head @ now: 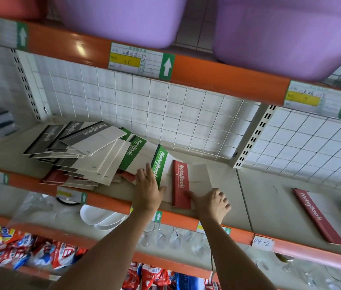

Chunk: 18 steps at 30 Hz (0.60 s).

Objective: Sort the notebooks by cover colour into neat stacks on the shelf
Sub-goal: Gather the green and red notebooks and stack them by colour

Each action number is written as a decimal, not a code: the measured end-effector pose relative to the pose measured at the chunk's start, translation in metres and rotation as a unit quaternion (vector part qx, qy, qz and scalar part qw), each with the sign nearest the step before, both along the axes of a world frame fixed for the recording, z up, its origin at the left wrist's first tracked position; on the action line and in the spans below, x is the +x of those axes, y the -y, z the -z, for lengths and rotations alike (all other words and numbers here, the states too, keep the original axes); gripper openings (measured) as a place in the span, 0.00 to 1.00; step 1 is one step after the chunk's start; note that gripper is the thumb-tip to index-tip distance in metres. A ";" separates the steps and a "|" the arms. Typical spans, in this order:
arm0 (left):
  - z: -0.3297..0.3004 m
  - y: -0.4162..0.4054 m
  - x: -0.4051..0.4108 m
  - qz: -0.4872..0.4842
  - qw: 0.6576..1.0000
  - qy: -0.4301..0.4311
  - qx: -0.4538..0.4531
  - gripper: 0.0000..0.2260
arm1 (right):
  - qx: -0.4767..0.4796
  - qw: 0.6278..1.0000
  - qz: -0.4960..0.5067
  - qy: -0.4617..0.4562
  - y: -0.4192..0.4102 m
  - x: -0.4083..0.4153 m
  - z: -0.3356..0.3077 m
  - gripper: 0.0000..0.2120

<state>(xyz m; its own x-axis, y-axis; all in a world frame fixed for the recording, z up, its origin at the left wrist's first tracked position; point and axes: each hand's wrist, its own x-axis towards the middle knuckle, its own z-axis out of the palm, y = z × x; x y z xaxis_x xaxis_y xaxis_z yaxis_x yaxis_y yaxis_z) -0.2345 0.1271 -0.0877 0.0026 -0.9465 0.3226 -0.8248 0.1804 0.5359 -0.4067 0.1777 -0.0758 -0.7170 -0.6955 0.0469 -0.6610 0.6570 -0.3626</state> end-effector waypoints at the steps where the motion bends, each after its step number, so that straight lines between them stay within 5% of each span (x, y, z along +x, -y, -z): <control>1: -0.001 0.000 0.001 0.003 1.000 -0.006 0.008 0.42 | 0.006 1.000 -0.007 -0.005 0.000 0.000 0.000 0.51; 5: -0.005 -0.003 0.004 0.005 1.000 -0.010 0.023 0.25 | -0.021 0.999 -0.029 -0.017 -0.001 0.003 0.002 0.39; 10: -0.003 -0.001 0.005 0.017 0.998 0.052 0.014 0.18 | -0.117 0.990 -0.072 0.012 -0.003 0.005 0.005 0.13; 18: -0.007 -0.007 0.006 0.035 0.998 0.059 -0.013 0.19 | -0.205 0.965 -0.088 0.138 -0.010 0.006 -0.006 0.05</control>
<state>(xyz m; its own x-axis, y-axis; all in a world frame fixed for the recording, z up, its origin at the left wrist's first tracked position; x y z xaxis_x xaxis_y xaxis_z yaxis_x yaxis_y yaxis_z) -0.2283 0.1337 -0.0808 -0.1021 -0.9342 0.3418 -0.8668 0.2522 0.4302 -0.4008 0.1877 -0.0696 -0.6134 -0.7714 0.1692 -0.5910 0.3063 -0.7462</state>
